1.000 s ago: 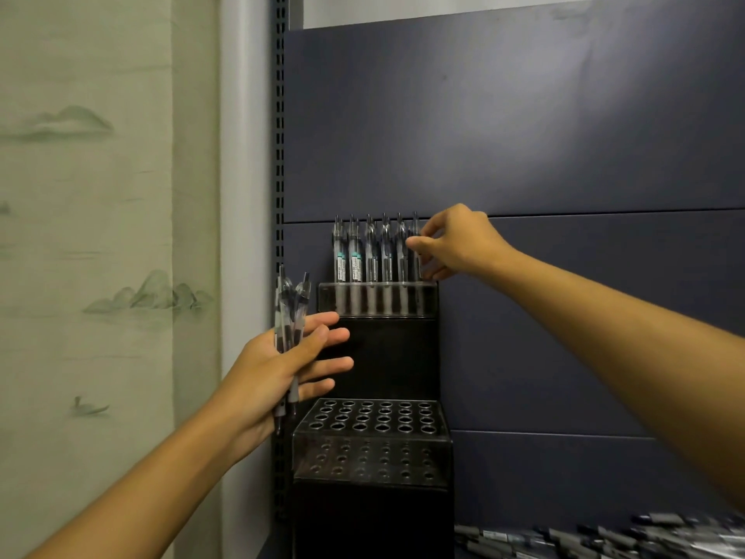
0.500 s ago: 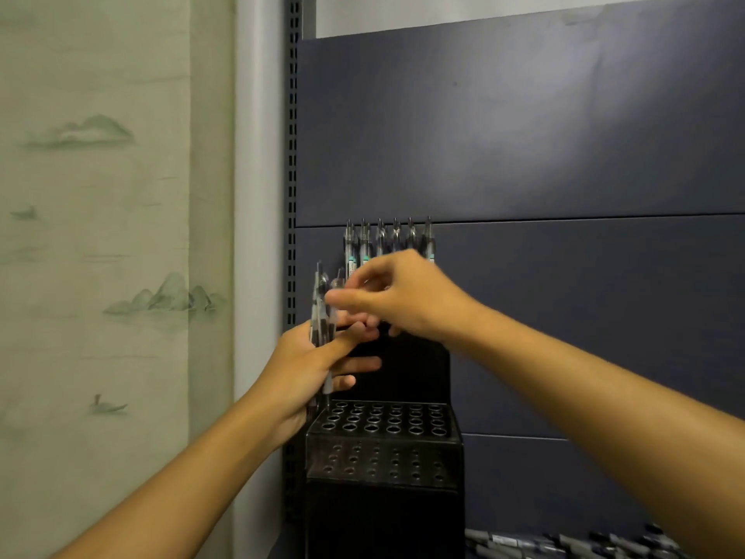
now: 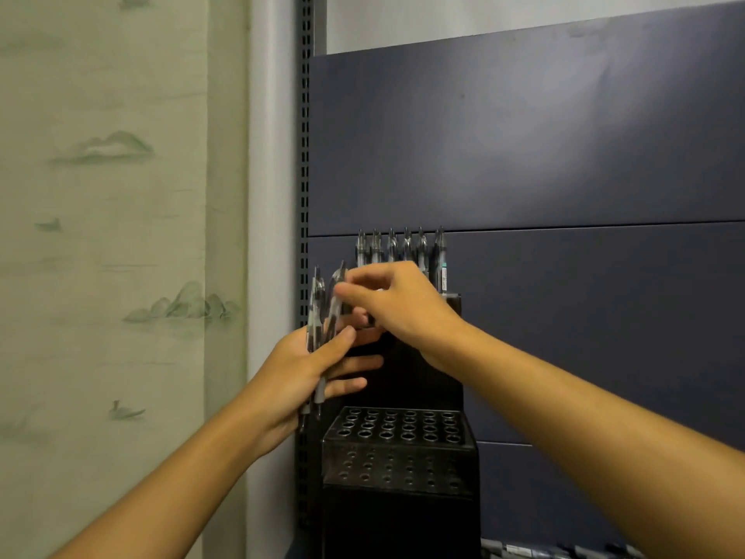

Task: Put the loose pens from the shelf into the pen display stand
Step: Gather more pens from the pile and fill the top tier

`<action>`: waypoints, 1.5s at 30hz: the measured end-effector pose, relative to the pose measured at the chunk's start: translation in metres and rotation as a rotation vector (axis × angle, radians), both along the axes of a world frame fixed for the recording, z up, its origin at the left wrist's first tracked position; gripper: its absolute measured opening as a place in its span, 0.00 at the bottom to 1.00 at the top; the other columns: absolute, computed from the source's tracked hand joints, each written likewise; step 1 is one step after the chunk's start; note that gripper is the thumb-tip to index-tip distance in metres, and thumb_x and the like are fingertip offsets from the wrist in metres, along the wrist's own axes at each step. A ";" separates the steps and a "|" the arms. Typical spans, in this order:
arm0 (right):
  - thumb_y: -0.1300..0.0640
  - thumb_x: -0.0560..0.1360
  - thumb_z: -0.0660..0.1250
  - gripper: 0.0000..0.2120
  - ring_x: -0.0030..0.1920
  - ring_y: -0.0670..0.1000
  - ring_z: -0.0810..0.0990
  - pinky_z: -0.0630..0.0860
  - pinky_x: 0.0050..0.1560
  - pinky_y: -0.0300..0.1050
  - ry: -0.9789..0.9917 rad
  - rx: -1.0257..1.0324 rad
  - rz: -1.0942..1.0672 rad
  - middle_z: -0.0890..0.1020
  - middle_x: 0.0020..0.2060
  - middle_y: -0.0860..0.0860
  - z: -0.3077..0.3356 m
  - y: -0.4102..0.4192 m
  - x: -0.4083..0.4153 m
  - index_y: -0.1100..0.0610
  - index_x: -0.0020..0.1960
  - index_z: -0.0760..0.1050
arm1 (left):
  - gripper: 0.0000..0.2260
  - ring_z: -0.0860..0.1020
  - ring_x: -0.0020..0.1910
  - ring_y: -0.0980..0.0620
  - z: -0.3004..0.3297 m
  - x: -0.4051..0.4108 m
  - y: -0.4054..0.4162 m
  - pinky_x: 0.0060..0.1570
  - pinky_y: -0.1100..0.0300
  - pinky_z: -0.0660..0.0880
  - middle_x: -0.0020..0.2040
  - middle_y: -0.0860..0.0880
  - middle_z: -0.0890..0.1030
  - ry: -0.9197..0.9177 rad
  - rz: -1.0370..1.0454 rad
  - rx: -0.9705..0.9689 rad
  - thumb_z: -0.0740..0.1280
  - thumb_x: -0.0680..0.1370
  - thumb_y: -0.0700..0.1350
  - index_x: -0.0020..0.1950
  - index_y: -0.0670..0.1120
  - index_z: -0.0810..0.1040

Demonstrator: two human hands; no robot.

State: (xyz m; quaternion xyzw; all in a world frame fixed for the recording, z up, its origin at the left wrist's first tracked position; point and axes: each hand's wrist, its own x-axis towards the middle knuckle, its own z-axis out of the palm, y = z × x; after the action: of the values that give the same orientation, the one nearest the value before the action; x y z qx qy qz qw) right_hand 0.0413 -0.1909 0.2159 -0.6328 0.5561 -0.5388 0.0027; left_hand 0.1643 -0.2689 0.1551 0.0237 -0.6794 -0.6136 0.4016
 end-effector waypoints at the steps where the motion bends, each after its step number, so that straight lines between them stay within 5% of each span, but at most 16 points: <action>1: 0.55 0.80 0.67 0.08 0.39 0.46 0.83 0.76 0.38 0.41 -0.026 -0.022 0.003 0.84 0.37 0.46 0.003 0.000 0.001 0.56 0.47 0.82 | 0.12 0.85 0.51 0.47 -0.001 0.002 -0.001 0.44 0.59 0.83 0.53 0.49 0.86 0.000 0.010 0.000 0.64 0.78 0.45 0.61 0.47 0.78; 5: 0.57 0.81 0.64 0.07 0.40 0.57 0.87 0.82 0.35 0.43 -0.226 -0.082 0.048 0.85 0.47 0.55 0.032 0.008 0.003 0.59 0.55 0.77 | 0.10 0.86 0.46 0.47 -0.008 0.013 -0.010 0.37 0.60 0.83 0.52 0.49 0.86 -0.001 0.061 0.049 0.64 0.80 0.43 0.61 0.46 0.78; 14: 0.56 0.80 0.67 0.08 0.38 0.53 0.86 0.85 0.40 0.47 -0.080 -0.345 -0.326 0.83 0.49 0.55 0.082 0.000 -0.031 0.57 0.57 0.76 | 0.09 0.86 0.40 0.46 -0.020 0.035 -0.029 0.33 0.60 0.82 0.50 0.47 0.86 0.001 0.137 0.116 0.65 0.80 0.42 0.59 0.43 0.76; 30: 0.56 0.80 0.66 0.12 0.41 0.52 0.86 0.85 0.41 0.47 0.031 -0.224 -0.308 0.83 0.48 0.54 0.064 -0.030 -0.026 0.59 0.62 0.76 | 0.09 0.86 0.40 0.47 -0.022 0.041 -0.034 0.35 0.60 0.83 0.50 0.47 0.86 -0.002 0.148 0.117 0.65 0.79 0.43 0.58 0.44 0.77; 45: 0.53 0.78 0.68 0.09 0.35 0.49 0.86 0.83 0.35 0.41 0.083 -0.145 -0.312 0.83 0.49 0.55 0.052 -0.045 -0.033 0.55 0.56 0.76 | 0.10 0.86 0.39 0.49 -0.023 0.033 -0.034 0.34 0.61 0.82 0.49 0.47 0.86 -0.015 0.154 0.113 0.66 0.78 0.44 0.59 0.43 0.77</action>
State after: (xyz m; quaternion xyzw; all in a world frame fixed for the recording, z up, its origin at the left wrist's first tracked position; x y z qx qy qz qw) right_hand 0.0085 -0.2355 0.2678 -0.5590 0.6070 -0.5446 -0.1497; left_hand 0.1970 -0.3024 0.1324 0.1030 -0.6429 -0.6182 0.4403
